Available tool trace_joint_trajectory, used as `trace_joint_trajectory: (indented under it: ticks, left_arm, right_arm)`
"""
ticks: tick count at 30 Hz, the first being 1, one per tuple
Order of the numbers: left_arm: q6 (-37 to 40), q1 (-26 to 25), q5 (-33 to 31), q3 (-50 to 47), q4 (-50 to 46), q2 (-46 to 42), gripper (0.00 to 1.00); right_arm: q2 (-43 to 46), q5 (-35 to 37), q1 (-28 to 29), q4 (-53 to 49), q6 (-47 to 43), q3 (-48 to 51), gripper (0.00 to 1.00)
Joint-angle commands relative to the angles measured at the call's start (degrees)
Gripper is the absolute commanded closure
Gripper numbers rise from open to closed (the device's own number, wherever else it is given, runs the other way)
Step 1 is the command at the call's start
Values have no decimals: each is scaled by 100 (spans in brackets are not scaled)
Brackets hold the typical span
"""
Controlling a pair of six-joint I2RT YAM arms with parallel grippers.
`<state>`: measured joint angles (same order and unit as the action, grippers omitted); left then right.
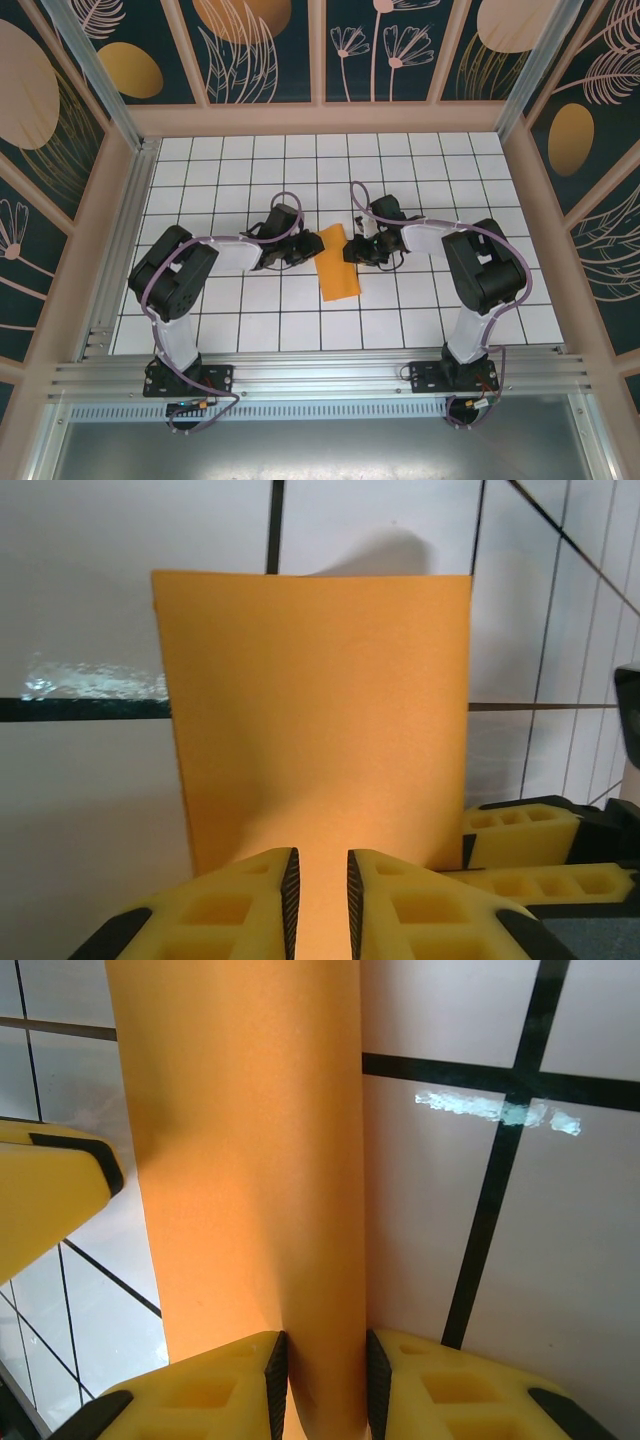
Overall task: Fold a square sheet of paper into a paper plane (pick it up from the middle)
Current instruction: Hold the square sheet of paper at the center of the table, then fold the square sheet of paper in half at the center of the table.
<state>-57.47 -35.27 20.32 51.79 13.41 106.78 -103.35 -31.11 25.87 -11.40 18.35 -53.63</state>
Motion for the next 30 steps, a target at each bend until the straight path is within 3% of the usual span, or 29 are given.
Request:
trace_joint_trajectory:
  ticks: [1, 10, 15, 20, 23, 30]
  left_arm:
    - [46, -45, -152, 148, -403, 173, 78]
    - [348, -89, -683, 652, -1852, 486, 80]
    - [525, -128, -1087, 871, -2513, 685, 83]
    - [597, -183, -1311, 1026, -2783, 841, 84]
    - [612, -210, -1335, 1099, -2830, 910, 86]
    - [606, -221, -1423, 1106, -2887, 923, 87]
  right_arm:
    - [-256, 281, 51, -293, -90, -7, 68]
    - [-108, 124, 58, -252, -27, -31, 66]
    - [251, 7, 47, -187, 228, -140, 54]
    - [1035, 819, -55, -427, 500, -270, 47]
    - [1238, 707, -26, -551, 464, -408, 57]
    - [434, 128, 306, -592, 450, -716, 77]
